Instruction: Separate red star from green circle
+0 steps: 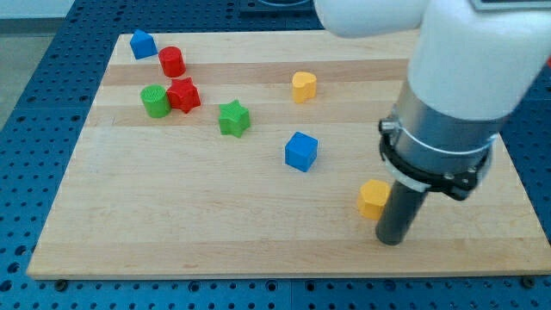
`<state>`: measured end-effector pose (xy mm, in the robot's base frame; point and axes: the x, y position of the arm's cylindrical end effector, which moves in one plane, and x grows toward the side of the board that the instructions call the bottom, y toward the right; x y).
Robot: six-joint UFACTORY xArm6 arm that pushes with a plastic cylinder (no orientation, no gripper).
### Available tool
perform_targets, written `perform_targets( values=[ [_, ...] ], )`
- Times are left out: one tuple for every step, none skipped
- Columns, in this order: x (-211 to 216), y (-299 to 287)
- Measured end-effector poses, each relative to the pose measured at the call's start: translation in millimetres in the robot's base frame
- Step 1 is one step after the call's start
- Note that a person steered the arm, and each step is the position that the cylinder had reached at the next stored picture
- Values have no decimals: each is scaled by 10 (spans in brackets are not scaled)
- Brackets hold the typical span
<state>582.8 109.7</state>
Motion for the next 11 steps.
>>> perform_targets(
  values=[
    [-47, -170],
    [-193, -252],
    [-259, -269],
    [-239, -393],
    [-239, -1249],
    [-337, -2303],
    [-676, -3385],
    [-1044, -4135],
    [-1044, -4135],
    [-1115, -4145],
    [-1646, -4141]
  ],
)
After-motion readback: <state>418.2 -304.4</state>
